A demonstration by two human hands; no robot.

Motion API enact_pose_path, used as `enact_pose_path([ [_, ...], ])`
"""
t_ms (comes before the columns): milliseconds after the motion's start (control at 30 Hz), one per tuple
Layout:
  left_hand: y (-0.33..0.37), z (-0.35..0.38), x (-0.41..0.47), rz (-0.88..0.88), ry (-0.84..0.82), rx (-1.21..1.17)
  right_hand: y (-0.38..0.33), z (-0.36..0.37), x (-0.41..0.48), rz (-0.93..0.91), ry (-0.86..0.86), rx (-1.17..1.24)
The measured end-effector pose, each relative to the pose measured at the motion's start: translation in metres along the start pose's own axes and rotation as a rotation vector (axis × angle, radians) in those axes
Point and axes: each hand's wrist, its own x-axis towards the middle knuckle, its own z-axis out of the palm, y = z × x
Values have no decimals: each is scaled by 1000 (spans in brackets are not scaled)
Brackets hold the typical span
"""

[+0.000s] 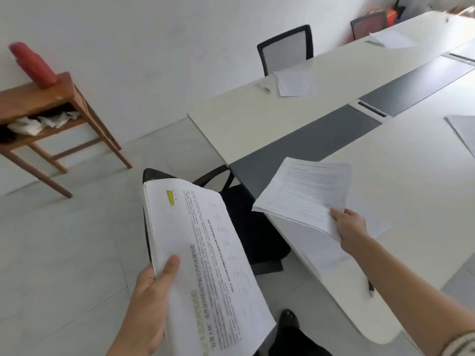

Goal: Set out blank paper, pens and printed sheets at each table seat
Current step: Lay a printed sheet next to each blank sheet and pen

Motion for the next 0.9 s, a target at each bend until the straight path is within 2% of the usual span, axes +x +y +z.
enact_pose_path([
  [300, 36, -11, 71, -33, 195, -42, -49, 127, 112, 65, 54, 33],
  [533, 68, 6, 135, -54, 218, -11, -29, 179, 172, 331, 16, -112],
  [667, 77, 13, 161, -82, 155, -8, -22, 182, 181, 337, 18, -272],
  [833, 94, 12, 192, -122, -12, 13, -25, 168, 159, 161, 98, -538],
  [900, 102, 13, 204, -141, -137, 29, -35, 170, 121, 70, 43, -424],
])
